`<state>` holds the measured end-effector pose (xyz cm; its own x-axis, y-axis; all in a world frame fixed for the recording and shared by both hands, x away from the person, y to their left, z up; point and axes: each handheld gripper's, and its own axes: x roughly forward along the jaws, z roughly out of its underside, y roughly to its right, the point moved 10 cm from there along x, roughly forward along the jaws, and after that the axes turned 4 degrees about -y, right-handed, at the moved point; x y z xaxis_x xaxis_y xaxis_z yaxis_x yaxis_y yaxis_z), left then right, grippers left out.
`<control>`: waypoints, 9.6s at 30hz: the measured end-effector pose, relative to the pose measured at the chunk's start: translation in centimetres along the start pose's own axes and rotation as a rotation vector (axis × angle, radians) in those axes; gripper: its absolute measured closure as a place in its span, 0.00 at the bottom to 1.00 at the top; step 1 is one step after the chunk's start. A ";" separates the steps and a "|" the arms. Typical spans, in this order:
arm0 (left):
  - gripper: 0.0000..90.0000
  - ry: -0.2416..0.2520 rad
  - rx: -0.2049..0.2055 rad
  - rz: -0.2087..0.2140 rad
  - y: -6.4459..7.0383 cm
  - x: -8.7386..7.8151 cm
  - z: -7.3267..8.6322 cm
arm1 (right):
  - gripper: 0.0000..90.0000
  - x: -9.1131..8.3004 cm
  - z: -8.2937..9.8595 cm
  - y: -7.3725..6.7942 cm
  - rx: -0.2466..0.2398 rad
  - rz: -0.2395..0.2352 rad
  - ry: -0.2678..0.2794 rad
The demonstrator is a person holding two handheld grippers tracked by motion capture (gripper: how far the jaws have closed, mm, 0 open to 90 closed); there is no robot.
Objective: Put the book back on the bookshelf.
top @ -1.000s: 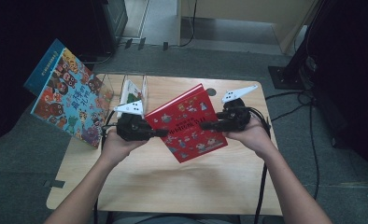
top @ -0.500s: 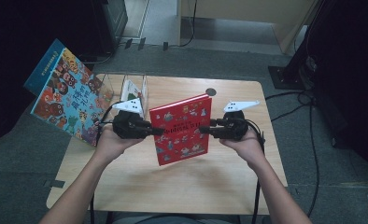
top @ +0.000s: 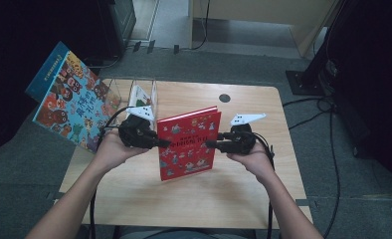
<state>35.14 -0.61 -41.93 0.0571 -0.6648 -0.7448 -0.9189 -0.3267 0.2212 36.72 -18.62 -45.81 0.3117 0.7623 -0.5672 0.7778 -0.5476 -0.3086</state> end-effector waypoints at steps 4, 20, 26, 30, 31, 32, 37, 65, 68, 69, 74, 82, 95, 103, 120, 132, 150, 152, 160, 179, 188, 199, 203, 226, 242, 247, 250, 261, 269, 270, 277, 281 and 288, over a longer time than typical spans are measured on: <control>0.87 -0.032 -0.006 -0.006 0.0 -0.3 0.0 | 0.64 0.2 -0.1 -0.1 -0.004 -0.006 0.004; 0.82 -0.135 -0.017 -0.025 -0.3 -2.1 -1.9 | 0.60 1.3 -0.5 -1.0 -0.033 -0.030 0.010; 0.80 -0.235 -0.019 -0.039 -0.6 -2.1 -2.7 | 0.59 1.4 -0.6 -1.1 -0.049 -0.019 0.014; 0.79 -0.312 -0.049 -0.006 -0.5 -1.8 -3.5 | 0.58 1.4 -0.5 -1.3 -0.077 -0.017 0.012; 0.79 -0.329 -0.046 -0.007 -0.6 -1.7 -3.6 | 0.58 1.4 -0.5 -1.3 -0.078 -0.018 0.011; 0.79 -0.361 -0.044 -0.010 -0.6 -1.5 -3.9 | 0.58 1.4 -0.5 -1.3 -0.078 -0.020 0.010; 0.78 -0.453 -0.085 -0.011 -0.8 -0.6 -4.8 | 0.56 1.5 -0.5 -1.4 -0.094 -0.016 0.011; 0.89 -0.394 -0.218 -0.015 -1.4 -5.2 -3.7 | 0.46 2.1 3.7 2.2 -0.087 0.124 0.020; 0.89 -0.364 -0.288 -0.018 -2.0 -6.4 -3.0 | 0.46 3.0 4.7 3.1 -0.100 0.170 -0.021; 0.89 -0.345 -0.313 -0.019 -2.2 -6.9 -2.8 | 0.47 3.2 4.9 3.4 -0.101 0.180 -0.030; 0.89 -0.320 -0.360 -0.024 -2.8 -8.2 -1.4 | 0.47 4.2 5.6 4.6 -0.051 0.203 -0.038; 0.89 -0.276 -0.426 -0.063 -3.5 -10.7 0.9 | 0.46 5.3 6.7 6.1 -0.063 0.265 -0.098; 0.89 -0.209 -0.541 -0.100 -4.4 -14.1 4.4 | 0.41 7.2 8.5 7.5 -0.081 0.305 -0.175; 0.89 -0.169 -0.620 -0.125 -4.9 -16.5 6.6 | 0.36 7.4 8.6 7.7 -0.113 0.315 -0.115; 0.89 -0.090 -0.783 -0.203 -8.1 -20.2 9.7 | 0.33 7.5 8.6 7.8 -0.096 0.328 -0.116; 0.89 -0.042 -0.849 -0.305 -11.9 -20.9 8.8 | 0.32 7.5 8.6 7.8 -0.095 0.329 -0.117; 0.89 -0.053 -0.906 -0.399 -16.5 -19.1 6.8 | 0.32 7.5 8.6 7.8 -0.091 0.339 -0.113; 0.89 -0.053 -0.906 -0.408 -16.9 -19.0 6.6 | 0.32 7.5 8.6 7.9 -0.091 0.339 -0.113; 0.89 -0.033 -0.881 -0.448 -18.6 -18.5 5.7 | 0.32 7.5 8.6 7.9 -0.085 0.346 -0.112; 0.85 -0.167 -0.875 -0.339 -19.0 -16.1 6.1 | 0.31 7.3 8.7 7.8 -0.063 0.370 -0.107; 0.84 -0.178 -0.877 -0.266 -18.9 -15.6 6.2 | 0.31 7.3 8.8 7.8 -0.061 0.369 -0.108; 0.89 -0.164 -0.944 -0.314 -19.7 -16.2 6.5 | 0.32 7.3 8.8 7.8 -0.059 0.370 -0.109; 0.89 -0.152 -0.953 -0.330 -20.1 -16.7 5.9 | 0.32 7.3 8.7 7.8 -0.059 0.370 -0.108; 0.89 0.000 -1.016 -0.340 -24.1 -15.2 5.0 | 0.31 7.3 8.8 7.9 -0.057 0.379 -0.104; 0.71 -0.001 -1.044 -0.361 -23.6 -17.2 5.1 | 0.32 7.3 8.8 7.9 -0.053 0.379 -0.103; 0.67 0.006 -1.026 -0.377 -23.2 -18.4 4.9 | 0.32 7.3 8.7 7.9 -0.055 0.381 -0.102; 0.63 0.041 -1.034 -0.357 -22.8 -19.2 4.9 | 0.32 7.3 8.8 7.9 -0.055 0.381 -0.103; 0.58 0.109 -1.000 -0.322 -20.3 -21.3 3.9 | 0.31 7.3 8.8 7.9 -0.055 0.381 -0.104; 0.56 0.104 -0.943 -0.294 -17.9 -20.2 2.4 | 0.29 7.3 8.8 7.8 -0.057 0.377 -0.108; 0.56 0.098 -0.938 -0.291 -17.6 -19.8 2.2 | 0.29 7.3 8.8 7.8 -0.056 0.376 -0.107; 0.53 0.083 -0.898 -0.243 -15.3 -17.5 1.2 | 0.28 7.3 8.8 7.8 -0.057 0.374 -0.109; 0.53 0.077 -0.876 -0.232 -14.3 -15.8 1.3 | 0.27 7.3 8.8 7.8 -0.059 0.372 -0.110; 0.53 0.073 -0.857 -0.201 -12.5 -13.6 1.5 | 0.27 7.3 8.8 7.8 -0.061 0.370 -0.114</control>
<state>45.29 13.58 -35.53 0.2381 -0.5719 -0.7850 -0.2817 -0.8142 0.5078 40.24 -20.35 -59.11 0.5174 0.4724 -0.7135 0.6563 -0.7541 -0.0233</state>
